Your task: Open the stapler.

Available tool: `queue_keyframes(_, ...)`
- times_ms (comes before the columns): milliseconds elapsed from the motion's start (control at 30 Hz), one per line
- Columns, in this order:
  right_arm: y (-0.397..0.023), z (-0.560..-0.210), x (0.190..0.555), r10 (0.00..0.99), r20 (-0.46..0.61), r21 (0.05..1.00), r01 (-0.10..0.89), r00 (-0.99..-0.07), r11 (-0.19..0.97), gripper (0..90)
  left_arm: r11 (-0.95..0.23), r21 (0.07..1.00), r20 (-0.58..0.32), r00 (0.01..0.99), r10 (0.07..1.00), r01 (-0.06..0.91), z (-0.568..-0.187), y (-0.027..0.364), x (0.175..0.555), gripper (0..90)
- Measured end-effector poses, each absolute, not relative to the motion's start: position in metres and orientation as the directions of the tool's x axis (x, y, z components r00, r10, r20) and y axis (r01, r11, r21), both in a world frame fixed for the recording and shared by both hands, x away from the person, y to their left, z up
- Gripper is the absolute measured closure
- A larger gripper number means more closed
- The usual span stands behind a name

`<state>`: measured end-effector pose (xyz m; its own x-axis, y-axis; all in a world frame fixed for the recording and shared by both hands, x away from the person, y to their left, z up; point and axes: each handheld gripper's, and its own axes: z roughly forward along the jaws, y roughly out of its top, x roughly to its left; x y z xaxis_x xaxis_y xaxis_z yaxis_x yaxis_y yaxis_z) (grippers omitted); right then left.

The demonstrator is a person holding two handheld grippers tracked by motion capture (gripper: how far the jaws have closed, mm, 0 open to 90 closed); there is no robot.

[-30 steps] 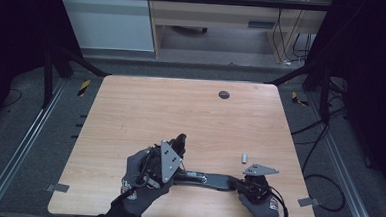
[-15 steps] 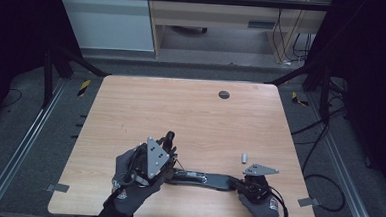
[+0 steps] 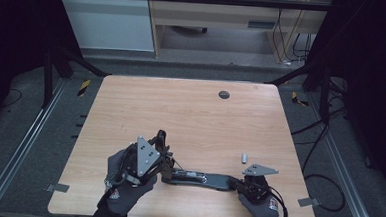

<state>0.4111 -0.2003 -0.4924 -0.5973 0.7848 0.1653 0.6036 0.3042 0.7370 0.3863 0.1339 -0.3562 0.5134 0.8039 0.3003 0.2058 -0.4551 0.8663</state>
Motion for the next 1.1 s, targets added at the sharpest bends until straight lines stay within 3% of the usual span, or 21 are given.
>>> queue_keyframes(400, -0.201, -0.492, 0.411, 0.783, 0.178, 0.735, 0.61, -0.596, 0.297, 90.0, -0.385, 0.888, 0.233, 0.475, 0.849, 0.252, -0.362, 0.173, 0.389, 54.6)
queue_keyframes(1100, -0.2, -0.492, 0.413, 0.784, 0.174, 0.729, 0.613, -0.596, 0.304, 90.0, -0.337, 0.901, 0.19, 0.448, 0.874, 0.275, -0.375, 0.192, 0.385, 50.5)
